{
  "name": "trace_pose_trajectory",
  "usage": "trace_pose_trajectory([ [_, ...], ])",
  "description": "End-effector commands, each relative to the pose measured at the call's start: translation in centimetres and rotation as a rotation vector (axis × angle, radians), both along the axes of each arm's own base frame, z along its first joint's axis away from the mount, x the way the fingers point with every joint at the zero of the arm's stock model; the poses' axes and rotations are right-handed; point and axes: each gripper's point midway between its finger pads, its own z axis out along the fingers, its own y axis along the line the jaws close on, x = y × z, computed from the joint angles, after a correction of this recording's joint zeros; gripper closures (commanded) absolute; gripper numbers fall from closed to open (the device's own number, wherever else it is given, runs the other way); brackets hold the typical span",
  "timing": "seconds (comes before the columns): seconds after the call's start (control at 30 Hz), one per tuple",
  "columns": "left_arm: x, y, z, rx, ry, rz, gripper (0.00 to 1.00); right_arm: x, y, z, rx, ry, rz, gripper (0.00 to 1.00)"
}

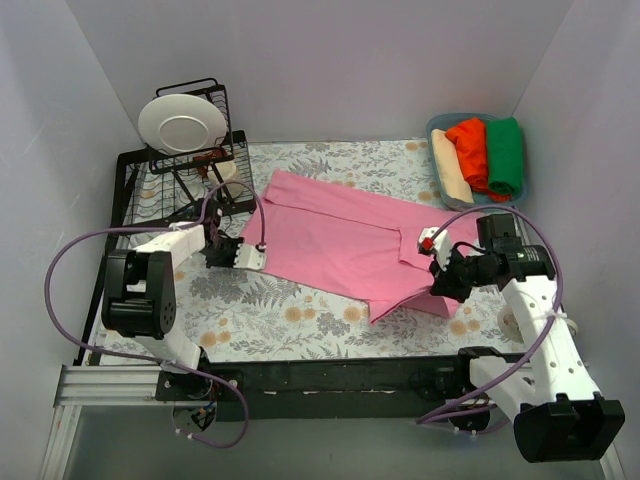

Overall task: Roll the t-shirts
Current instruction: Fold the T-shirt at the center of the board.

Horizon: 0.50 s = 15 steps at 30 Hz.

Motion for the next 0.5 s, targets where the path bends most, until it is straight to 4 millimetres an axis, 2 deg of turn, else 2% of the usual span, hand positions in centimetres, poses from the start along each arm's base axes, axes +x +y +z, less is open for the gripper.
trace_pose_trajectory([
  [0.0,-5.8,0.5,-0.1,0.001,0.14,0.009,1.0,-0.9,0.0,2.3,0.011,-0.053,-0.02,0.99],
  [0.1,-7.1,0.4,0.5,-0.012,0.147,0.017,1.0,-1.9,-0.2,2.6,0.002,-0.042,-0.017,0.99],
  [0.27,-7.5,-0.1,1.2,-0.044,0.12,0.024,1.0,-2.5,-0.8,2.4,-0.024,-0.064,-0.037,0.99],
  [0.4,-6.0,-0.7,2.4,-0.071,0.129,0.045,1.0,-1.7,-1.5,2.5,-0.054,-0.077,-0.099,0.99],
  [0.43,-4.8,-0.8,3.4,-0.077,0.11,0.055,1.0,-1.4,-1.7,2.6,-0.061,-0.084,-0.11,0.99],
  [0.47,-4.7,-0.8,3.3,-0.078,0.141,0.062,1.0,-0.9,-1.8,2.9,-0.066,-0.1,-0.12,0.99],
])
